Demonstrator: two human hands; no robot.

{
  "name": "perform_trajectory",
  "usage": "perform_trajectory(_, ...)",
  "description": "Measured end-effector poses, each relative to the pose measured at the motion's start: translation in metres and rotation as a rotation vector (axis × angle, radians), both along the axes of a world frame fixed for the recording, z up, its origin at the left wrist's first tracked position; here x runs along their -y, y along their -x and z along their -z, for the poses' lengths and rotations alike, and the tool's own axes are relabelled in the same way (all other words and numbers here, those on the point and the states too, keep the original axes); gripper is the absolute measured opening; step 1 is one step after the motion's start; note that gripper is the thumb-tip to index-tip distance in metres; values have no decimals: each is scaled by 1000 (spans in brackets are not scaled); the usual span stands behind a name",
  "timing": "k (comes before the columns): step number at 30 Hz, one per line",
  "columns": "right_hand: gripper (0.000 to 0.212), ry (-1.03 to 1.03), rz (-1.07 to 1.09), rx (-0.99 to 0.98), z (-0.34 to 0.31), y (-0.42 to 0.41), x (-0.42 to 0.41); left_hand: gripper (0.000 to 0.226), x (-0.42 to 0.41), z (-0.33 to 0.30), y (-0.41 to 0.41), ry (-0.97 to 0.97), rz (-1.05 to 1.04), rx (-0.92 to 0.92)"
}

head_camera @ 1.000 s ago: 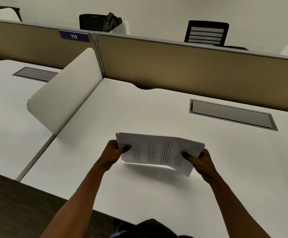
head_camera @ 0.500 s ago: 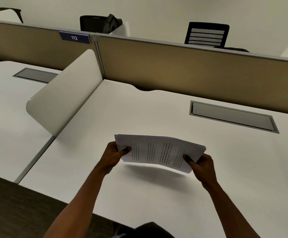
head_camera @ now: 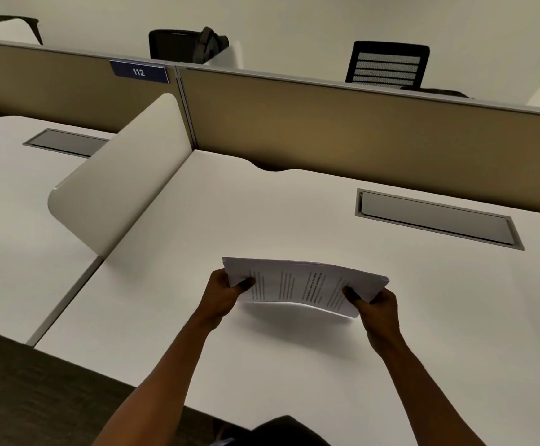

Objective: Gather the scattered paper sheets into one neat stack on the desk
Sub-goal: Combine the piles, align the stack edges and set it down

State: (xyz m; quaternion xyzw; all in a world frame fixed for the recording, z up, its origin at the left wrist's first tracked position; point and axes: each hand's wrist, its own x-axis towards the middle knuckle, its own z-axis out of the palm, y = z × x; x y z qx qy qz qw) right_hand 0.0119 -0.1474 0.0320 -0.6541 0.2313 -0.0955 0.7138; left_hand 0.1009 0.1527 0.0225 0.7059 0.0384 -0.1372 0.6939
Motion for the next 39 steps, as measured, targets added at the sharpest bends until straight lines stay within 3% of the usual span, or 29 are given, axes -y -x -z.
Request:
perform_trajectory(13, 26, -12, -19, -64, 13, 7, -4, 27, 5, 9, 7, -67, 37, -28)
perform_trajectory(19, 24, 203, -30, -65, -14, 1, 1, 36, 1, -6, 6, -5, 57, 0)
perform_trajectory(21, 20, 310, -69, -32, -33, -4, 5, 44, -3, -20, 2, -28, 7, 79)
perform_trajectory(25, 25, 511, -160, 32, -71, -19, 10, 79, -5, -69, -8, -465, -158, 489)
perform_trajectory(28, 15, 655, -235, 61, -97, -30, 9, 85, 7, -110, -11, -627, 81, 716)
perform_trajectory(30, 13, 773, -299, 95, -115, -37, 3, 83, 21, -121, -13, -682, 299, 716)
perform_trajectory(32, 14, 869, -369, 139, -132, -43, -3, 68, 31, -123, -18, -689, 389, 661)
perform_trajectory(35, 20, 940, -426, 198, -151, -49, -9, 14, 37, -125, -18, -581, 318, 646)
perform_trajectory(39, 27, 937, -491, 253, -168, -48, -8, 15, 32, -121, -11, -468, 194, 627)
